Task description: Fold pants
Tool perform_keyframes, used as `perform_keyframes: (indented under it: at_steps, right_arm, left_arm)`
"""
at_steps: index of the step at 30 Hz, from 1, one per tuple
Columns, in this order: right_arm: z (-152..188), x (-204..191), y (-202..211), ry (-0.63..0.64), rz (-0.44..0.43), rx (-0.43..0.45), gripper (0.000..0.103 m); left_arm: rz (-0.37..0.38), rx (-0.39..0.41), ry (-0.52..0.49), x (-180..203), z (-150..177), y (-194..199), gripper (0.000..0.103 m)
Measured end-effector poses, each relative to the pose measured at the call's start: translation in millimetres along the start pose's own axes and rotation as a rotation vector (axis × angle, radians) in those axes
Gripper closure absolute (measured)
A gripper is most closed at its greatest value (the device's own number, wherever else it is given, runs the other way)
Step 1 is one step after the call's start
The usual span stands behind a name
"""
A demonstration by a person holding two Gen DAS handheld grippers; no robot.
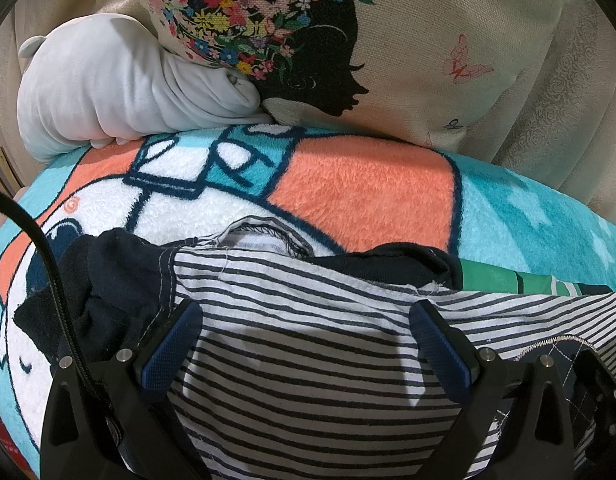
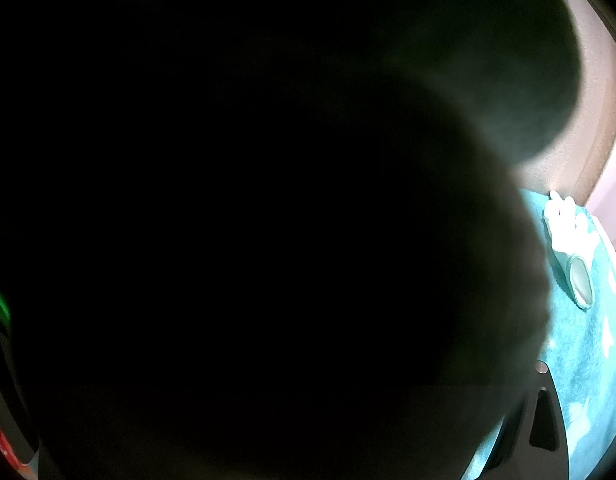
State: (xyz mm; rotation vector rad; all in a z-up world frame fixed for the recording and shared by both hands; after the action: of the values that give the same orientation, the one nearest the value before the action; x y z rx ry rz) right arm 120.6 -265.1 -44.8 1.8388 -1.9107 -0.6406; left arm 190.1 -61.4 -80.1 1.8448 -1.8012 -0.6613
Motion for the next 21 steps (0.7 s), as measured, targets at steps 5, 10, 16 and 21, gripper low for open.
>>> perform_keyframes:
  at_steps: [5,10,16,21]
  right_arm:
    - [1,-3,-2,-0.005,-0.003,-0.003,0.001]
    - [2,-2,-3,-0.026,-0.009,-0.006,0.001]
    - [-1,15,-7,-0.015,-0.001,-0.014,0.001]
    - [5,7,-4,0.011,0.02,-0.031,0.001]
  left_arm:
    - [0.0,0.0,0.0,0,0,0,0.0]
    - [0.0,0.0,0.0,0,0,0,0.0]
    - [0.0,0.0,0.0,0,0,0,0.0]
    - [0.0,0.0,0.0,0,0,0,0.0]
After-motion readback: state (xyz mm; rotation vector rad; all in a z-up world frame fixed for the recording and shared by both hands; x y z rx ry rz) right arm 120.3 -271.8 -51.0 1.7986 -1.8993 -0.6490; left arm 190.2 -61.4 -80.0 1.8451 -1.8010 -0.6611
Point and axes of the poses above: each gripper's, at about its wrist camera, not at the fingertips, and y roughly against the way its jaws point, x to its right, z to its underside, the point moved 10 cm from there along -y, roughly the way its jaws point, and after that the axes turned 13 degrees about x, right-handed, at the moved point
